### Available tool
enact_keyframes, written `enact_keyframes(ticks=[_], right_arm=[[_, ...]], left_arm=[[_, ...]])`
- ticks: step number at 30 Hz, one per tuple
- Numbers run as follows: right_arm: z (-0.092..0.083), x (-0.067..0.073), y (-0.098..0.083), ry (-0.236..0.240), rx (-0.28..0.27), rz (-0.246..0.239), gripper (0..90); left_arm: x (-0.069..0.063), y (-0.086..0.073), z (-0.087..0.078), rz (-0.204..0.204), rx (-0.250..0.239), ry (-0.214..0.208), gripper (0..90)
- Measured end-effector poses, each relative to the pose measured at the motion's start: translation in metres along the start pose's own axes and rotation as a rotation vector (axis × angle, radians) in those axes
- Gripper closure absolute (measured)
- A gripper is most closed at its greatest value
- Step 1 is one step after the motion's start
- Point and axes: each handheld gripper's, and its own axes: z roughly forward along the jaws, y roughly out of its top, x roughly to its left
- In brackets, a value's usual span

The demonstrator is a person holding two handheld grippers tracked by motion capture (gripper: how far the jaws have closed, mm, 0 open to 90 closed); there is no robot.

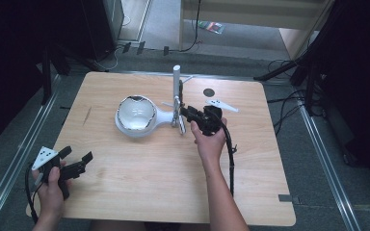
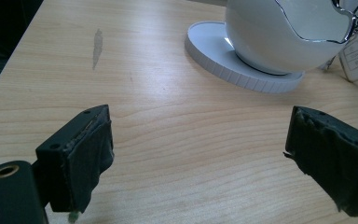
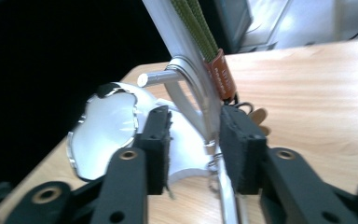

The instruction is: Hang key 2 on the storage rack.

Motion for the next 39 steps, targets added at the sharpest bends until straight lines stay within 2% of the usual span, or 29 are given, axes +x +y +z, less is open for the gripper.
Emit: enact_keyframes(ticks=[1,2,3,4,5,6,7,8,10,11,13,15,18,21,22,29,39], right_arm=[[-0.001,0.002,0.0,-0.023,-0.003,-0.031,60.8],[-0.001,0.002,0.0,-0.023,-0.003,-0.031,60.8],[-0.004,0.006,-0.001,-0.068,-0.013,-0.09,56.2],[-0.004,0.006,-0.001,-0.068,-0.013,-0.09,56.2],[-0.005,0.007,-0.001,-0.084,-0.032,-0.122,54.1],[-0.008,0.009,-0.002,-0.124,-0.049,-0.18,47.3],[-0.009,0.009,-0.003,-0.143,-0.052,-0.2,44.4],[-0.011,0.011,-0.003,-0.171,-0.044,-0.21,42.2],[-0.015,0.014,-0.004,-0.236,-0.021,-0.226,31.1],[-0.016,0.015,-0.005,-0.25,-0.019,-0.23,26.3],[-0.019,0.016,-0.007,-0.259,-0.01,-0.234,10.0],[-0.023,0.015,-0.01,-0.228,0.009,-0.236,0.4],[-0.029,0.011,-0.014,-0.206,0.012,-0.233,0.0],[-0.032,0.011,-0.017,-0.232,0.018,-0.252,0.0],[-0.036,0.009,-0.021,-0.255,0.025,-0.272,0.0],[-0.054,0.004,-0.03,-0.287,0.021,-0.293,0.0],[-0.082,-0.005,-0.047,-0.285,0.013,-0.268,0.0]], left_arm=[[0.0,0.0,0.0,0.0,-0.001,0.001,8.1],[0.0,0.0,0.0,0.0,-0.001,0.001,8.1],[0.0,0.0,0.0,-0.002,-0.002,0.002,8.1],[0.0,0.0,0.0,-0.002,-0.002,0.002,8.1],[0.0,0.0,0.0,-0.002,-0.003,0.001,8.1],[0.0,0.0,0.0,-0.002,-0.002,0.002,8.1],[0.0,0.0,0.0,-0.001,-0.002,0.001,8.1],[0.0,0.0,0.0,0.0,0.0,0.002,8.1],[0.0,0.0,0.0,0.001,0.001,0.002,8.1],[0.0,0.0,0.0,0.002,0.002,0.003,8.1],[0.0,0.0,0.0,0.002,0.003,0.002,8.1],[0.0,0.0,0.0,0.003,0.005,0.003,8.1],[0.0,0.0,0.0,0.0,-0.001,0.003,8.1],[-0.001,0.0,0.0,0.001,-0.002,0.003,8.1],[-0.001,0.0,0.0,0.001,-0.002,0.003,8.1],[-0.001,0.0,0.0,0.002,-0.001,0.006,8.1],[-0.001,0.0,0.0,0.011,0.002,0.006,8.1]])
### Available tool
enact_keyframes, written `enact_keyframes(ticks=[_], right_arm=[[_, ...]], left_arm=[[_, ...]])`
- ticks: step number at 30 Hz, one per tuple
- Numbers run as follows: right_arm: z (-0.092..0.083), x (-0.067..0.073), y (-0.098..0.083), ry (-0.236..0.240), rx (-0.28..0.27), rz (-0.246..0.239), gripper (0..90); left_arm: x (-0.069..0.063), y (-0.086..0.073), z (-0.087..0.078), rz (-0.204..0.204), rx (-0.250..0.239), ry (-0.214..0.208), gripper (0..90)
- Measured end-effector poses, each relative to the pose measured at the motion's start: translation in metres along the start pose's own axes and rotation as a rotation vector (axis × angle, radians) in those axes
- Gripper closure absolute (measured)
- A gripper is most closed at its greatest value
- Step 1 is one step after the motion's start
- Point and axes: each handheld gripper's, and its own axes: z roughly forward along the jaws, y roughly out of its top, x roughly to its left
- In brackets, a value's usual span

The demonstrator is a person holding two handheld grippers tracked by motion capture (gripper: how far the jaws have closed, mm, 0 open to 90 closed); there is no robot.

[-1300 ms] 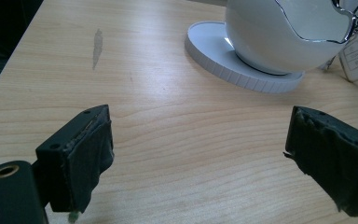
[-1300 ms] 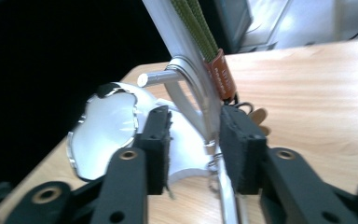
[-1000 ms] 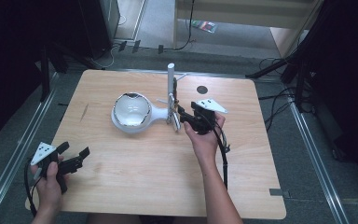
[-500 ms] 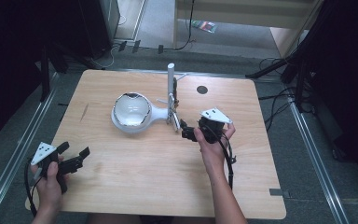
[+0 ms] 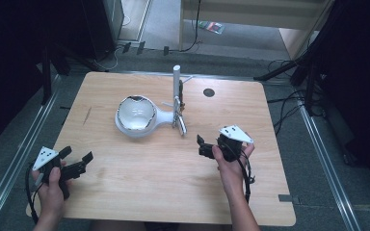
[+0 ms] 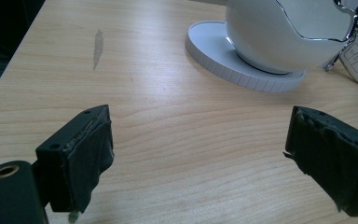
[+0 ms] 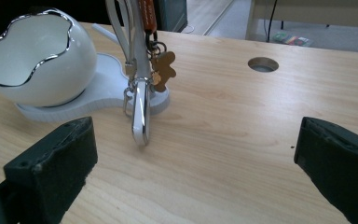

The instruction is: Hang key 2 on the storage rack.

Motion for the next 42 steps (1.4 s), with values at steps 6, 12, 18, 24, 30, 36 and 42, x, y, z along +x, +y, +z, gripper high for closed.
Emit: enact_keyframes(ticks=[6,12,18,24,30,36,42], right_arm=[[-0.014,-0.011,-0.016,-0.007,0.003,0.023,0.0],[-0.029,-0.024,-0.03,-0.028,-0.007,0.044,0.0],[-0.041,-0.038,-0.046,-0.055,0.005,0.067,0.0],[-0.056,-0.048,-0.054,-0.069,-0.018,0.077,0.0],[-0.069,-0.062,-0.063,-0.095,-0.013,0.101,0.0],[-0.08,-0.073,-0.068,-0.113,-0.019,0.108,0.0],[-0.09,-0.084,-0.076,-0.135,-0.009,0.119,0.0]], left_arm=[[0.0,0.0,0.0,0.003,-0.002,0.003,8.1],[0.0,0.0,0.0,0.005,0.003,0.002,8.1],[0.0,0.0,0.0,0.006,0.002,0.002,8.1],[0.0,0.0,0.0,0.008,0.002,0.003,8.1],[0.0,0.0,0.0,0.008,0.004,0.003,8.1],[-0.001,0.0,0.0,0.009,0.003,0.003,8.1],[-0.001,0.0,0.0,0.008,0.003,0.004,8.1]])
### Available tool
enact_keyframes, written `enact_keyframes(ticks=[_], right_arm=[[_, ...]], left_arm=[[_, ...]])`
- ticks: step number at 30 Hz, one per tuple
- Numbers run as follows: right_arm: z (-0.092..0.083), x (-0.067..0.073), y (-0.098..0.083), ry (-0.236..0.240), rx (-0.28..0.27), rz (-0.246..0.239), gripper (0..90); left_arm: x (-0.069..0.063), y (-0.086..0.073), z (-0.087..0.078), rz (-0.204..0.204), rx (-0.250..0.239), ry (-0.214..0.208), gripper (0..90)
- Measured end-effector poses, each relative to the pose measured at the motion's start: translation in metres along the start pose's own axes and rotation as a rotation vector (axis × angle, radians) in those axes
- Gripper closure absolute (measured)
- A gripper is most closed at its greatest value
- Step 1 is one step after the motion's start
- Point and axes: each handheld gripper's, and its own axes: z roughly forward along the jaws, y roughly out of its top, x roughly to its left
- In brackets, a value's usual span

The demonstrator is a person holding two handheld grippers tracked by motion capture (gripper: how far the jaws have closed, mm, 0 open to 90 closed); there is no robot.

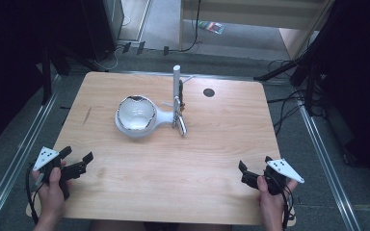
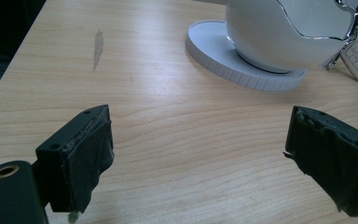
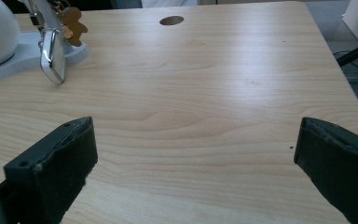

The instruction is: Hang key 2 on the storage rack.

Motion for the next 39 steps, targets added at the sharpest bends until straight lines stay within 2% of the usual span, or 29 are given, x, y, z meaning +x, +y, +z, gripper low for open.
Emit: enact_keyframes(ticks=[15,18,22,33,35,37,39], right_arm=[[-0.022,-0.028,-0.009,-0.038,-0.001,0.015,0.0],[-0.028,-0.038,-0.013,-0.056,0.0,0.021,0.0],[-0.03,-0.047,-0.019,-0.075,0.011,0.003,0.0],[-0.033,-0.058,-0.023,-0.071,0.018,-0.003,0.0],[-0.033,-0.062,-0.026,-0.069,0.018,0.008,0.0],[-0.033,-0.064,-0.029,-0.061,0.005,0.049,0.4],[-0.033,-0.061,-0.03,-0.046,0.0,0.05,0.4]], left_arm=[[-0.001,0.0,0.0,0.001,0.001,0.0,8.1],[-0.001,0.0,0.0,0.002,0.002,0.001,8.1],[-0.001,0.0,0.0,0.003,0.002,0.0,8.1],[0.0,0.0,-0.001,-0.006,-0.003,-0.005,8.1],[0.0,-0.001,-0.001,-0.006,-0.003,-0.006,8.1],[0.0,-0.001,-0.001,-0.006,-0.003,-0.006,8.1],[0.0,-0.001,-0.001,-0.004,-0.003,-0.007,8.1]])
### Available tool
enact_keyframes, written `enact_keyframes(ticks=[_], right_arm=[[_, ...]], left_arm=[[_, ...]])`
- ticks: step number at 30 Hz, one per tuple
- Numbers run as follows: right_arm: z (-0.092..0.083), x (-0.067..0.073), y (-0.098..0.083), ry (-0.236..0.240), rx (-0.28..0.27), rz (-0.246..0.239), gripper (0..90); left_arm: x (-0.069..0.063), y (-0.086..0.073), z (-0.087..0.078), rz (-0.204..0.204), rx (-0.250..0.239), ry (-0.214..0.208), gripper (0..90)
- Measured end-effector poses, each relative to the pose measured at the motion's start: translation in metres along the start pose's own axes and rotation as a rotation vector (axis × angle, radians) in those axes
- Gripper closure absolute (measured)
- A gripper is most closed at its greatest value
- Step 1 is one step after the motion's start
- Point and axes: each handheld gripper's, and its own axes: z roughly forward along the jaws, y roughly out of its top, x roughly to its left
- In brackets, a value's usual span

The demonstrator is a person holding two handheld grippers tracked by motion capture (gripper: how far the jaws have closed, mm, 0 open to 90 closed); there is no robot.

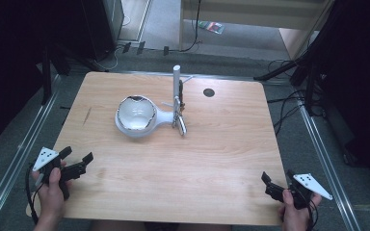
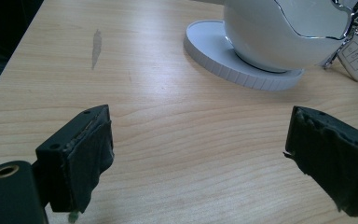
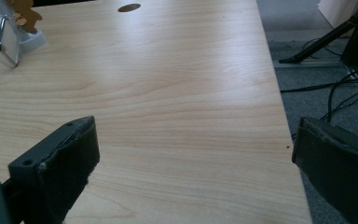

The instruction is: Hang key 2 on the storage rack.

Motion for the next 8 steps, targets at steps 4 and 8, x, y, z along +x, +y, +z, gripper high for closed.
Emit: enact_keyframes(ticks=[4,8], right_arm=[[0.0037,0.0021,-0.0019,0.005,0.001,-0.019,0.4],[0.0041,0.001,-0.0019,0.012,0.002,-0.009,0.4]], left_arm=[[-0.0001,0.0,0.0002,0.001,0.001,0.0,8.1],[-0.0001,0.0003,0.0004,0.005,0.008,-0.001,8.1]])
